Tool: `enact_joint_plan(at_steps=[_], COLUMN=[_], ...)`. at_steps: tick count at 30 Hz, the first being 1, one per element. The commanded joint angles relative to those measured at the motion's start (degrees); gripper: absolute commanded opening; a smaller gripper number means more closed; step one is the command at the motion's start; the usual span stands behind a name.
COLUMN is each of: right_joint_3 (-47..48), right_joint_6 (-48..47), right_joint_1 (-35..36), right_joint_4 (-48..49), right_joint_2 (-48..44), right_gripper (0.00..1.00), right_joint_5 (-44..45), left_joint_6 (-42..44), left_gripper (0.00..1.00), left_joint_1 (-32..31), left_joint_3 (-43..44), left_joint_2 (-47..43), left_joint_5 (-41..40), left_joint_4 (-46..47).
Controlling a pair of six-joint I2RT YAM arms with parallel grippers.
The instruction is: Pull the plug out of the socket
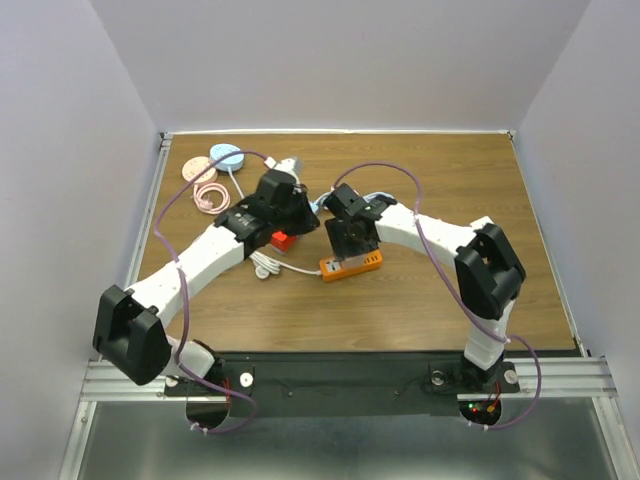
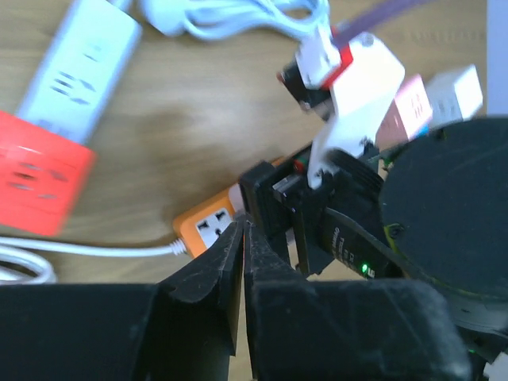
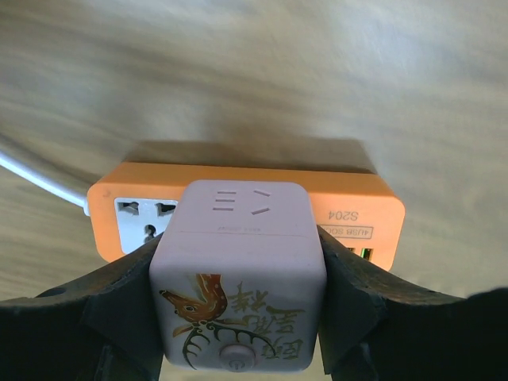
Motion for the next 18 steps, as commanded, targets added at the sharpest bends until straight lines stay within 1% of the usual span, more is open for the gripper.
enact_joint_plan(at_steps=[1,2,3,4,5,9,14,18], right_joint_3=[-4.8,-5.6,-7.5,-8.3,-9.1,-12.8,-15.5,-15.7], right_joint_6=[8.7,11.1,12.3,13.7,16.0,20.0,22.1,22.9], right_joint_1=[0.2,0.3,0.2,0.2,0.2,0.3,0.2,0.2], right_joint_4=[-4.9,-5.1,-5.5,-6.2,-6.3,-6.9,-7.0,-7.0], right_joint_2=[-7.0,-7.7,-9.0,-9.5,-10.0,-11.0,-11.7,-12.0], right_gripper=[0.00,0.00,0.00,0.00,0.00,0.00,0.00,0.00], right_joint_5=[1.3,1.1,1.2,1.5,1.8,3.0,5.1,6.0], left_joint_6=[-3.0,-3.5,-4.1,-5.3,-5.5,-7.0,-8.5,-10.3], left_gripper=[0.14,0.12,0.05,0.01,0.00,0.00,0.00,0.00], left_joint_1=[-6.0,-7.6,-8.4,-9.1,-10.6,-13.0,-14.6,-15.3], left_joint_3=[-0.2,-0.5,-1.3,-1.6,-2.0,-3.5,-5.2,-6.3], left_joint_2=[3.9,4.6,5.4,7.0,7.9,11.9,16.7,18.7], left_joint_5=[-0.9,-0.9,-0.9,-0.9,-0.8,-1.1,-1.0,-1.4], left_joint_4=[2.3,2.8,3.5,4.8,5.6,8.0,11.2,11.9])
